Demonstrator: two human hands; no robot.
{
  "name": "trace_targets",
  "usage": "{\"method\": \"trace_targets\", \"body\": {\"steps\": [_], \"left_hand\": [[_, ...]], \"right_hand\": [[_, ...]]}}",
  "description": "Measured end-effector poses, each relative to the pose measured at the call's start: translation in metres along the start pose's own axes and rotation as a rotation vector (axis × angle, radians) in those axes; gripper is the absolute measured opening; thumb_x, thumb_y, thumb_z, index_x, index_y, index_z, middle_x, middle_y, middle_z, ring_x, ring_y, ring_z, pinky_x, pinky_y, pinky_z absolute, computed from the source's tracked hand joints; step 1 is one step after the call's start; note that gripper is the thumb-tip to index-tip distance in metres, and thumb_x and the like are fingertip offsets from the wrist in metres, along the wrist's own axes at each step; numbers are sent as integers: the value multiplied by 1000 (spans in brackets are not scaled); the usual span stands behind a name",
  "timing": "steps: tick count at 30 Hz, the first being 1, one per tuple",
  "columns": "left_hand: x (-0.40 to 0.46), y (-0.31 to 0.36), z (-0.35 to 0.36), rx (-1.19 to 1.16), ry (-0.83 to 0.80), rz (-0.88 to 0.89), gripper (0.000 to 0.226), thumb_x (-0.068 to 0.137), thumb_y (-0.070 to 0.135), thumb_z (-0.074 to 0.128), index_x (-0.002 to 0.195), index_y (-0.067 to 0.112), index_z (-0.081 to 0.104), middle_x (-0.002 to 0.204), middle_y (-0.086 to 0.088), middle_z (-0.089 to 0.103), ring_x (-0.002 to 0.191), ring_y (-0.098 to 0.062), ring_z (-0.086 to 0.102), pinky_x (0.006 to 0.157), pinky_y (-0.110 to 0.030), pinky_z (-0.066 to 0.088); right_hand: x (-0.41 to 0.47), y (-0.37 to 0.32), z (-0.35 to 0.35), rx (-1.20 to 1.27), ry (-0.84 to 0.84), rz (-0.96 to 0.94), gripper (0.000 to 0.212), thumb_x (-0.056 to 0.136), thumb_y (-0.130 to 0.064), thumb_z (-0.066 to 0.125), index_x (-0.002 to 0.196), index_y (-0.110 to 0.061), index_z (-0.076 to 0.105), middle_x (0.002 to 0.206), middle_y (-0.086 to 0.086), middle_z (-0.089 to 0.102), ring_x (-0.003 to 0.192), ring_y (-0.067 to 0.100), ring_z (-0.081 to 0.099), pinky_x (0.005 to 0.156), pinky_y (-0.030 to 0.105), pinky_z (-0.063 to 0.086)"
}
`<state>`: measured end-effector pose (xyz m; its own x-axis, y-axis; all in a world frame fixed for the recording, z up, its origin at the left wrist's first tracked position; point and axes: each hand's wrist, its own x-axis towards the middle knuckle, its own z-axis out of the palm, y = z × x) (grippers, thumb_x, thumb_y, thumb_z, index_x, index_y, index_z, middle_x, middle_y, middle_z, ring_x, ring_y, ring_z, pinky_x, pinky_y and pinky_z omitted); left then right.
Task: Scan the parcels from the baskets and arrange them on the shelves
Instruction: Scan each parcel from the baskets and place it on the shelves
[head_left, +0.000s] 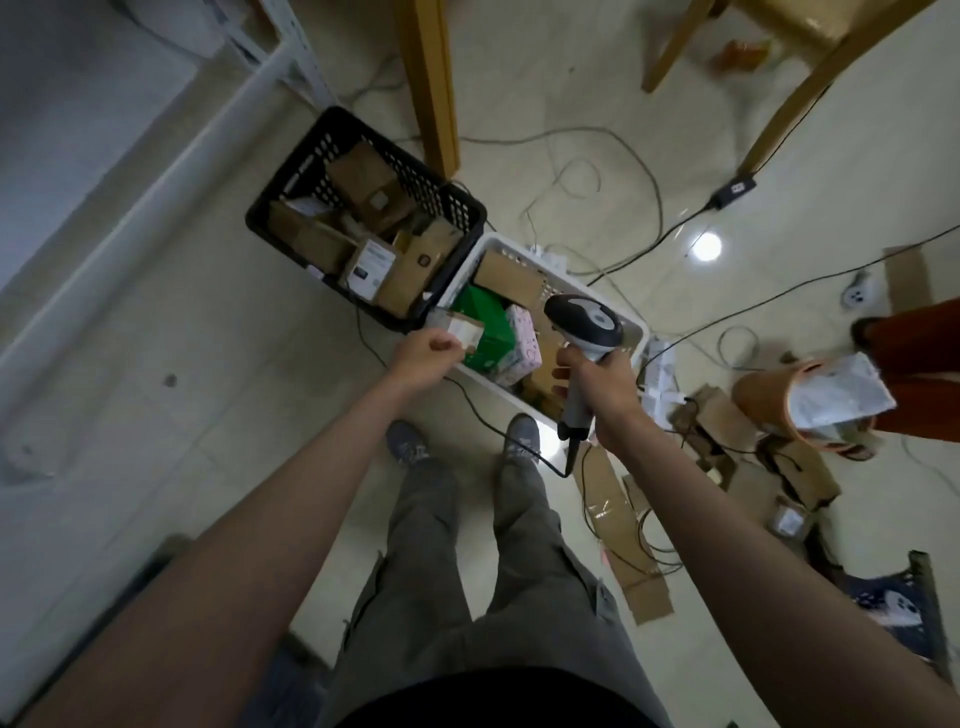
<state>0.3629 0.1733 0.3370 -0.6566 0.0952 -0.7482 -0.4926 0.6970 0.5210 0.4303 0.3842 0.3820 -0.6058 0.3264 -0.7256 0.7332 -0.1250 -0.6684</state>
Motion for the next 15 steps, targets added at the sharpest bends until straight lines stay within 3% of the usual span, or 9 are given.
{"method": "trace_targets", "body": {"steps": [3,6,7,10,13,15], "left_hand": [[15,-17,27,-57,17,-125,21,101,25,59,115,14,68,120,-8,66,113,-25,61,102,-42,50],[31,-34,50,-85,19,-191,19,101,27,58,114,14,66,118,-9,65,112,-28,62,98,-41,50],[39,-40,56,-87,21,-204,18,101,27,59,111,15,65,115,-8,65,111,-27,62,95,-39,50],[70,-62,72,-110,35,-251,16,99,28,59,108,16,64,111,-5,64,108,-25,63,91,-36,50],[112,-79,85,-160,73,-303,22,99,34,58,107,14,63,109,-7,65,102,-24,63,91,-38,52],[143,-87,91,-218,114,-346,25,98,41,59,103,16,60,101,-5,64,93,-23,64,79,-34,53]], "right_hand": [[22,21,-1,-28,-29,18,15,95,-2,61,94,-16,59,84,6,62,83,27,62,78,46,58],[47,44,8,-50,-77,40,18,95,-1,61,112,-6,59,87,6,62,76,18,61,62,26,55],[57,53,13,-44,-98,52,21,94,0,60,115,-4,60,88,7,62,75,18,60,62,28,54],[88,82,28,-55,-143,67,24,94,-2,61,106,-23,58,91,6,63,76,17,61,68,34,55],[126,111,44,-49,-144,128,26,94,-4,62,117,-13,58,96,8,63,78,18,62,70,37,54],[153,130,54,-55,-143,172,34,93,-5,62,127,-4,56,101,10,63,79,20,63,72,37,54]]}}
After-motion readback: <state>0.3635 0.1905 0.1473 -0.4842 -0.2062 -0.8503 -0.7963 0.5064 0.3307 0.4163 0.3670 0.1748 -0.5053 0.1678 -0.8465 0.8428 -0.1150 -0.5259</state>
